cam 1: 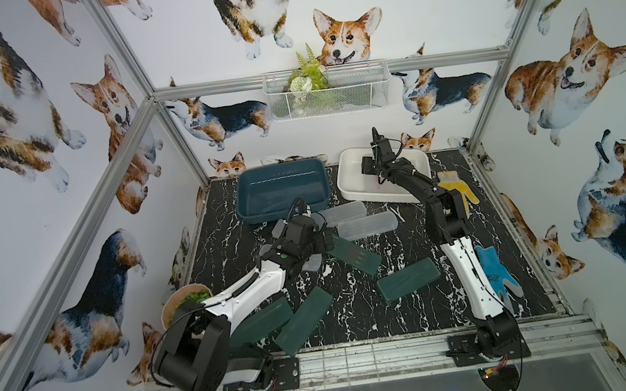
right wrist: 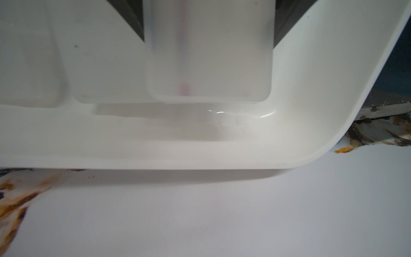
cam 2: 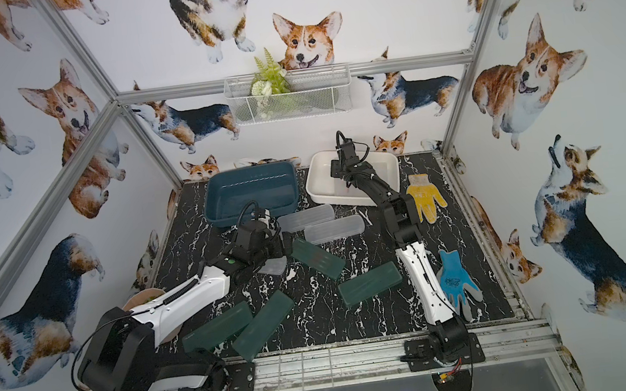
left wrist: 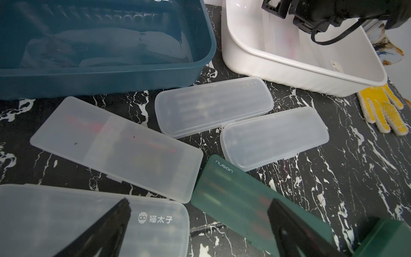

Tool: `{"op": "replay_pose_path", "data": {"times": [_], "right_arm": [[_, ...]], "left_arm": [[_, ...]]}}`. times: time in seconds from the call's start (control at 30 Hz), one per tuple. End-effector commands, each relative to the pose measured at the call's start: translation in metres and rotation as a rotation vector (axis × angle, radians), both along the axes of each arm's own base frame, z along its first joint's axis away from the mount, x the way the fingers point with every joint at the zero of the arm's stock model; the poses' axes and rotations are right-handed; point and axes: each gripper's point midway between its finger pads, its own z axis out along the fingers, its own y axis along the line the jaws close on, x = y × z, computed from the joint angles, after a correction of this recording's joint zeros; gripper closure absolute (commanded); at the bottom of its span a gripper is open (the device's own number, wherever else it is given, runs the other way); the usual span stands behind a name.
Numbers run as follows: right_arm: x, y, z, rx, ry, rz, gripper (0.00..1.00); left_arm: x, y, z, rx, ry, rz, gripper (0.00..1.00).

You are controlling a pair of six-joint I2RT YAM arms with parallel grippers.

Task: Place the pencil cases by color into the storage box
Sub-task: Place the pencil case at the storage box.

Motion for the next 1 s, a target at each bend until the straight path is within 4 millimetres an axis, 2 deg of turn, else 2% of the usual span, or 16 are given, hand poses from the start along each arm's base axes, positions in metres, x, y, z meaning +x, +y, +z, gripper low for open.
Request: {"op": "replay_pose_path", "data": {"times": [0.0, 0.2, 0.37, 0.43, 0.57, 0.77, 0.83, 0.97], "right_arm": [[-0.007, 0.006, -0.011, -0.005, 0.038, 0.05, 0.21], [-0.003, 0.002, -0.005, 0.007, 0.027, 0.054, 0.16], [-0.003, 0.0, 0.02, 0.001, -0.011, 0.069, 0.14], [-0.005, 0.001, 0.034, -0.001, -0.029, 0.085, 0.14], [-0.012, 0.004, 0.05, 0.016, -0.048, 0.122, 0.17], [-0.024, 0.021, 0.05, 0.087, -0.046, 0.203, 0.28], [-0.028, 0.033, 0.043, 0.128, -0.027, 0.24, 0.34], [-0.033, 0.056, 0.03, 0.184, 0.002, 0.278, 0.36]], "left_arm": [[0.003, -0.002, 0.002, -0.018, -0.009, 0.006, 0.01], [0.005, -0.002, 0.0, -0.02, -0.002, 0.007, 0.01], [0.004, -0.001, 0.001, -0.02, -0.006, 0.01, 0.01], [0.005, -0.001, 0.002, -0.018, -0.007, 0.009, 0.01], [0.005, -0.001, 0.004, -0.018, -0.011, 0.01, 0.01], [0.005, 0.002, 0.004, -0.014, -0.012, 0.015, 0.01], [0.005, 0.003, 0.003, -0.013, -0.009, 0.018, 0.01], [0.005, 0.003, 0.005, -0.017, -0.011, 0.019, 0.01]]}}
